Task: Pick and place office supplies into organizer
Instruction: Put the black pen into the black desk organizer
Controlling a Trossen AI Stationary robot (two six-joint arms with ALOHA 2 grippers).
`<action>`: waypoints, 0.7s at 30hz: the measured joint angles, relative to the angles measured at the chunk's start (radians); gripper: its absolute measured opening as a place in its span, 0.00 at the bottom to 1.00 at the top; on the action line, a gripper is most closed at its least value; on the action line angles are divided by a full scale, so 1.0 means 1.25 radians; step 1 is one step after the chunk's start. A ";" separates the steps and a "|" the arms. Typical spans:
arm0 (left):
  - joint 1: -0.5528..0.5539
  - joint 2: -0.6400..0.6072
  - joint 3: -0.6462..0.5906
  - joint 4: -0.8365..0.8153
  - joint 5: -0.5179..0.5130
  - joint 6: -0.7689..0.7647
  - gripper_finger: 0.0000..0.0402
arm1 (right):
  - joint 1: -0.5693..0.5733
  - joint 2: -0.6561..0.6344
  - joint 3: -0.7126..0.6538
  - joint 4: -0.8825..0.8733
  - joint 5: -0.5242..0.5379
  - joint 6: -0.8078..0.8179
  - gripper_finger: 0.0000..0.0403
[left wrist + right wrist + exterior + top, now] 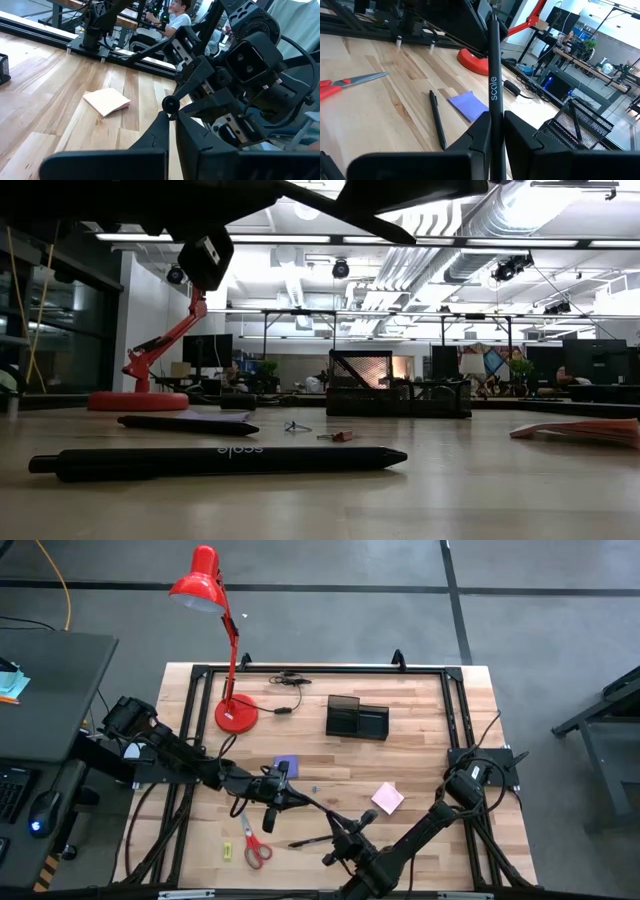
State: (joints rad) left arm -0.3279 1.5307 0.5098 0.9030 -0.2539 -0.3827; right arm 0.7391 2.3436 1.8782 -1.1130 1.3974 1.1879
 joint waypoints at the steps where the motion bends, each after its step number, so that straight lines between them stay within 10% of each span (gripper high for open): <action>1: 0.000 0.000 0.000 0.000 0.000 0.002 0.00 | 0.000 0.000 0.000 0.000 -0.001 0.000 0.11; 21: 0.000 0.000 0.000 0.011 -0.063 0.032 0.00 | 0.001 0.000 0.000 -0.022 -0.075 -0.013 0.31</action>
State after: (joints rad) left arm -0.3281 1.5303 0.5095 0.9173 -0.3322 -0.3431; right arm 0.7399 2.3436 1.8782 -1.1408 1.3037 1.1720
